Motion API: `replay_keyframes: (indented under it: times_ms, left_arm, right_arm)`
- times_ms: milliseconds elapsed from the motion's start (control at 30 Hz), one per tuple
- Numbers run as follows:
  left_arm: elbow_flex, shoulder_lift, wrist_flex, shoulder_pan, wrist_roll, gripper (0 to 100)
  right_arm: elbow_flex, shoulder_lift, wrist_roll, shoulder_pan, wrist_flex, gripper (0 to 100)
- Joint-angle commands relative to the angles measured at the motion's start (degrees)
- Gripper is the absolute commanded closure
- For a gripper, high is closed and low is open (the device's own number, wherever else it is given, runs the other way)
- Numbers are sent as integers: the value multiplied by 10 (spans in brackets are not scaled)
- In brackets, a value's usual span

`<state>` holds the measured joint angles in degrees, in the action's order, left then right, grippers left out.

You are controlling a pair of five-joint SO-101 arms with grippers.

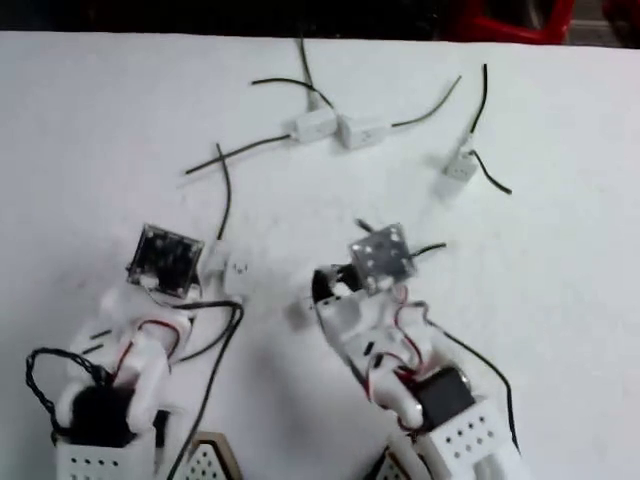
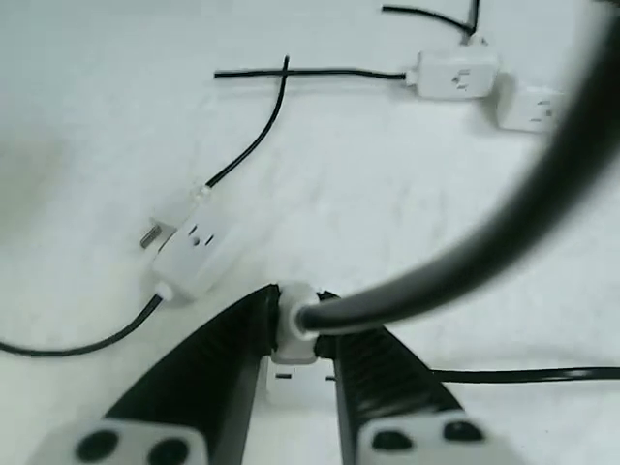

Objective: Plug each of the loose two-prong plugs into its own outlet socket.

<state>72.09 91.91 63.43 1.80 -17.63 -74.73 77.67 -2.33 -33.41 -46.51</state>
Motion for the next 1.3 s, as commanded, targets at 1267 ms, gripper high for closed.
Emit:
replay_keyframes:
  times_ms: [1267]
  left_arm:
    - [131,123,1,80,-11,940]
  right_arm:
    - [97,-422,52,-19,82,982]
